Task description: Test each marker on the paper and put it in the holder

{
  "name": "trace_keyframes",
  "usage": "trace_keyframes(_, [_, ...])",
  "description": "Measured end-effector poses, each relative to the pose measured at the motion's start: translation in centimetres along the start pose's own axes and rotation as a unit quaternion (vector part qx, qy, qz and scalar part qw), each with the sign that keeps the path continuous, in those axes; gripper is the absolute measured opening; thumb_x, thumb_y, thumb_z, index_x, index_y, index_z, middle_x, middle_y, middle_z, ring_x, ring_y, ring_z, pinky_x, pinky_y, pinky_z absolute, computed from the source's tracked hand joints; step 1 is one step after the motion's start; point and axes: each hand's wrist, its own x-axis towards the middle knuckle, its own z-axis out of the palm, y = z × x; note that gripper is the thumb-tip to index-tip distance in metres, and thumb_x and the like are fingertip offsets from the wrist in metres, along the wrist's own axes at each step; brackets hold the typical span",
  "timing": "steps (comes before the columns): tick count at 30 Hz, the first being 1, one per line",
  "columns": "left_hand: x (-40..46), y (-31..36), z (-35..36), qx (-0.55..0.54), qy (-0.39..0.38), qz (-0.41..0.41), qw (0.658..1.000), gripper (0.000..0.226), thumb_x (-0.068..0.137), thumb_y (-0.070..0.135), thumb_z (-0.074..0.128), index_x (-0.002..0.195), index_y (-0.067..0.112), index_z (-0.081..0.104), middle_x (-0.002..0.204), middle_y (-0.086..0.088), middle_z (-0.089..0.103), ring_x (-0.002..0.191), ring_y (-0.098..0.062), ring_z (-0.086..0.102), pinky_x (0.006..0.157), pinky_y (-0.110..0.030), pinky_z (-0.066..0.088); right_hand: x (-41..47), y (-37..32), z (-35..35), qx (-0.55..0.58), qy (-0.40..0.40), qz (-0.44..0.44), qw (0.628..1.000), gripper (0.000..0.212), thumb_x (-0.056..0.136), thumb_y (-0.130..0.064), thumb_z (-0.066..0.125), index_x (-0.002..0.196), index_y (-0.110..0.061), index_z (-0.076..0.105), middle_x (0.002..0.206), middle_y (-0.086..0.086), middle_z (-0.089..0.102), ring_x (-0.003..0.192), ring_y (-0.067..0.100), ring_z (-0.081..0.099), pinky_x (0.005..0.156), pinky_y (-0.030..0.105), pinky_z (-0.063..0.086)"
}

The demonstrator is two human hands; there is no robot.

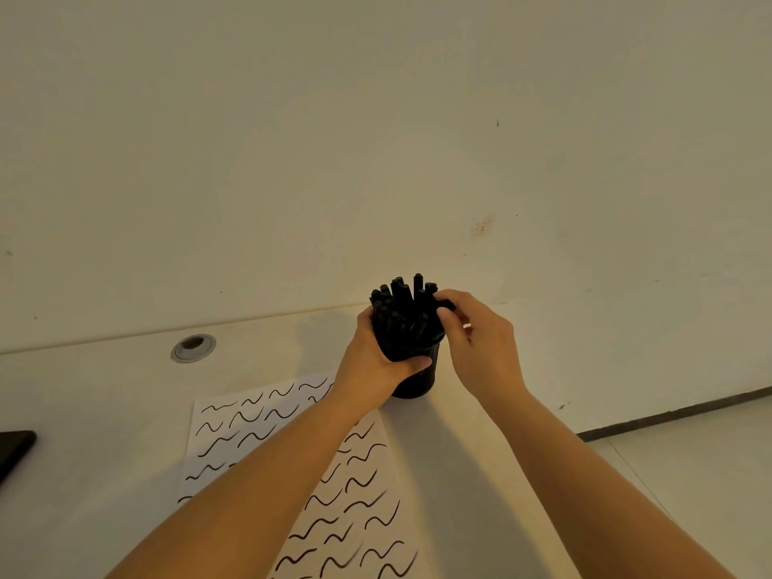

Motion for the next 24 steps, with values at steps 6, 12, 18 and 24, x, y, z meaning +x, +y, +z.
trace_keyframes(6, [-0.3, 0.2, -0.2, 0.0, -0.007, 0.0, 1.0, 0.088, 0.056, 0.04, 0.081, 0.126, 0.038, 0.027, 0.095, 0.033, 0.046, 0.09, 0.003, 0.048, 0.065, -0.005, 0.032, -0.1, -0.4, 0.0, -0.062, -0.03, -0.021, 0.997, 0.023, 0.089, -0.017, 0.051, 0.103, -0.02, 0.069, 0.077, -0.002, 0.064, 0.071, 0.012, 0.057, 0.064, 0.02, 0.043])
trace_keyframes(12, [0.0, 0.4, -0.5, 0.011, -0.031, -0.009, 0.999, 0.09, 0.058, 0.037, 0.081, 0.128, 0.035, 0.025, 0.098, 0.029, 0.047, 0.094, -0.003, 0.049, 0.067, -0.008, 0.035, 0.0, -0.5, 0.0, -0.045, -0.061, 0.026, 0.997, 0.026, 0.092, -0.021, 0.046, 0.105, -0.023, 0.068, 0.085, -0.001, 0.065, 0.077, 0.011, 0.056, 0.064, 0.008, 0.037])
trace_keyframes(18, [-0.5, 1.3, -1.3, 0.029, -0.026, -0.005, 0.999, 0.082, 0.067, 0.031, 0.077, 0.134, 0.024, 0.03, 0.127, 0.007, 0.05, 0.108, -0.012, 0.052, 0.081, -0.022, 0.04, -0.4, -1.1, -0.7, 0.036, -0.071, 0.137, 0.987, 0.027, 0.089, -0.027, 0.05, 0.115, -0.03, 0.059, 0.089, -0.015, 0.059, 0.08, 0.005, 0.059, 0.063, 0.013, 0.039])
trace_keyframes(24, [-6.0, 3.3, -2.3, -0.037, 0.042, -0.023, 0.998, 0.056, 0.083, 0.024, 0.063, 0.131, 0.029, 0.035, 0.129, 0.008, 0.045, 0.104, -0.004, 0.05, 0.078, -0.016, 0.041, -4.7, -2.5, -1.0, 0.057, 0.035, 0.135, 0.989, 0.021, 0.088, -0.026, 0.053, 0.106, -0.036, 0.049, 0.097, -0.02, 0.05, 0.078, -0.007, 0.052, 0.057, 0.01, 0.038])
